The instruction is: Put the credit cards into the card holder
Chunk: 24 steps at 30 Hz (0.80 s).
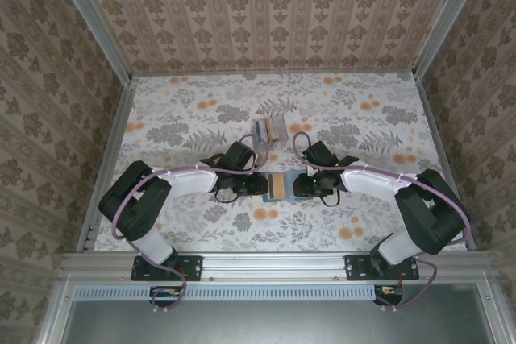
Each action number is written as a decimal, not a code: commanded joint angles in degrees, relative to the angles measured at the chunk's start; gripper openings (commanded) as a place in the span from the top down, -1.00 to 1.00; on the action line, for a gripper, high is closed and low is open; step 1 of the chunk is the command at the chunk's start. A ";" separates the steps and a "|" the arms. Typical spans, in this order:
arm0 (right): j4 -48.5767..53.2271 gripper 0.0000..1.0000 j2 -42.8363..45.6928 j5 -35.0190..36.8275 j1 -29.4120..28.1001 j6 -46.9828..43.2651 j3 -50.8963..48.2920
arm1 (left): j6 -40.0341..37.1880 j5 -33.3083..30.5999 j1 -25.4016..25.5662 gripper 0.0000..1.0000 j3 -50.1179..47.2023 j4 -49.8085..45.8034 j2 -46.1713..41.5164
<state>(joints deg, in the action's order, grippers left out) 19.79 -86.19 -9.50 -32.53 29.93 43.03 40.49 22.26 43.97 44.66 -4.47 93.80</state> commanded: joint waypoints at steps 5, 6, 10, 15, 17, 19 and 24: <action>0.89 0.31 1.54 -0.66 -0.29 -0.18 0.79 | -0.95 0.22 0.37 0.54 1.66 -0.30 1.14; 0.87 0.32 1.46 -1.00 -0.25 -0.25 1.02 | -0.92 0.32 0.42 0.53 1.74 -0.18 1.28; 0.95 0.36 0.64 -1.05 -0.29 -0.68 1.39 | -0.85 0.59 0.41 0.53 1.89 -0.03 1.67; 0.34 0.37 -0.79 -1.48 -0.25 -0.63 1.44 | -0.92 0.50 0.40 0.53 1.70 -0.02 1.55; 0.06 0.37 -1.19 -1.83 -0.23 -0.41 1.44 | -0.85 0.50 0.42 0.54 1.74 0.06 1.47; -0.11 0.37 -1.34 -1.93 -0.23 -0.47 1.44 | -0.90 0.50 0.41 0.53 1.69 0.07 1.52; -0.21 0.36 -2.34 -1.68 -0.29 -0.45 1.36 | -1.10 0.50 0.34 0.53 1.74 -0.03 1.41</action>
<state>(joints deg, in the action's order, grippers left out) 19.51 -87.35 -10.70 -32.53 29.91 43.29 40.49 22.31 43.94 45.32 -4.40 94.59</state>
